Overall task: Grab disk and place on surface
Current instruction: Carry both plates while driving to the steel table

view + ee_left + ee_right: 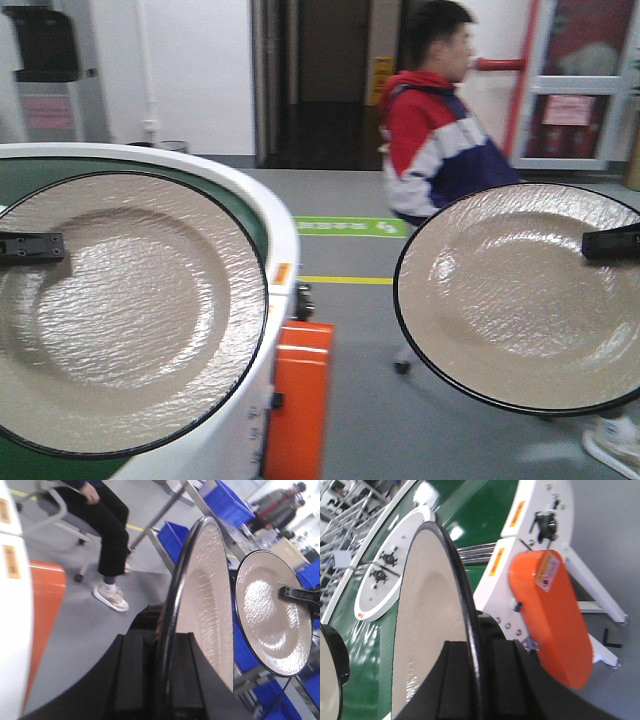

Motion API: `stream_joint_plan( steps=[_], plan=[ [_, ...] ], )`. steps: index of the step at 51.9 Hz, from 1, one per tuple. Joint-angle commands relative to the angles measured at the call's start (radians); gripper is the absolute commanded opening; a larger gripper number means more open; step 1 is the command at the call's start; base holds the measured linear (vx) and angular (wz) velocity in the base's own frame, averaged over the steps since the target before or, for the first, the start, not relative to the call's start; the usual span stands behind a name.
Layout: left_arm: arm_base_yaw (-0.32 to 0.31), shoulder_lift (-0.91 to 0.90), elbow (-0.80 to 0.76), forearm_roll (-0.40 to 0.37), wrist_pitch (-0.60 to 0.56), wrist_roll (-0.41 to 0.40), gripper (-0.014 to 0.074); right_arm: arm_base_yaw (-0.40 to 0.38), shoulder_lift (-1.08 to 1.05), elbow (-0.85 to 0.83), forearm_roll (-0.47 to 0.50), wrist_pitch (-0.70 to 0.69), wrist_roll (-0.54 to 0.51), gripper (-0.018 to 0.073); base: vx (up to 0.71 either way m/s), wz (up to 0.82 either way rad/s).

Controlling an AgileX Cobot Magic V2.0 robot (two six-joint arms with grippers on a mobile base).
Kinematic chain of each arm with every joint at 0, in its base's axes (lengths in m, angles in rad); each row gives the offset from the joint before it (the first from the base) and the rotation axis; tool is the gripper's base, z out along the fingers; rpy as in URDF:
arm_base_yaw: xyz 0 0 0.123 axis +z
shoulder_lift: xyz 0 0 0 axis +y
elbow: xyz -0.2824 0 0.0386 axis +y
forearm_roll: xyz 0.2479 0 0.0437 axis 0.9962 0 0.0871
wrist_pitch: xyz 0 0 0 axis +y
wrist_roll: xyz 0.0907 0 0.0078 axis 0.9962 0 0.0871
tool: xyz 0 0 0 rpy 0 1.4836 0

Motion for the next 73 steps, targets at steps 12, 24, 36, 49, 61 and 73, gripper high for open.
stream_joint_plan(
  steps=[12,24,36,49,61,73],
  plan=[
    [-0.006,-0.039,-0.033,-0.143,-0.001,-0.016,-0.0008,-0.001,-0.044,-0.029,0.137,0.026,0.007,-0.0009,-0.12,-0.59],
    [-0.006,-0.039,-0.033,-0.143,0.001,-0.016,-0.0008,-0.001,-0.044,-0.029,0.137,0.026,0.007,-0.0009,-0.08,-0.60],
    [-0.006,-0.039,-0.033,-0.143,0.001,-0.016,-0.0008,-0.001,-0.044,-0.029,0.137,0.026,0.007,-0.0009,-0.01,-0.63],
    [-0.006,-0.039,-0.033,-0.143,0.001,-0.016,-0.0008,-0.001,-0.046,-0.029,0.137,0.026,0.007,-0.0009,0.08,-0.59],
    [-0.006,-0.039,-0.033,-0.143,0.000,-0.016,-0.0008,-0.001,-0.046,-0.029,0.137,0.026,0.007,-0.0009,0.17,-0.43],
    [-0.006,-0.039,-0.033,-0.143,0.000,-0.016,-0.0008,-0.001,-0.046,-0.029,0.137,0.026,0.007,-0.0009,0.24,-0.22]
  ],
)
